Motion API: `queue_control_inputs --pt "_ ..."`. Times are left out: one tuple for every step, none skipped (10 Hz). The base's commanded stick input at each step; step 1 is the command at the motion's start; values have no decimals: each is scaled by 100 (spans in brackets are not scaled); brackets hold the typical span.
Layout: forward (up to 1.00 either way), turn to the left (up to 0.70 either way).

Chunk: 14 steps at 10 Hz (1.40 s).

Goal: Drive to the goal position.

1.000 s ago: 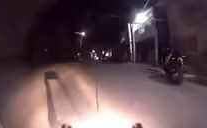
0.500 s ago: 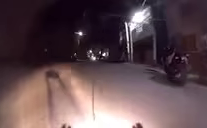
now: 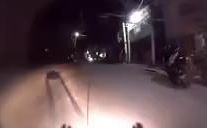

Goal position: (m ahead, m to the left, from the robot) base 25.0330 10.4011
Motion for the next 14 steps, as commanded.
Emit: queue_control_inputs --pt "60 -15" --pt "60 0" --pt "60 0" --pt "60 0" --pt "60 0" --pt "60 0" --pt "60 0" --pt "60 0" --pt "60 0" --pt "60 0" --pt "60 0" --pt "60 0" --pt "60 0" --pt "60 0"
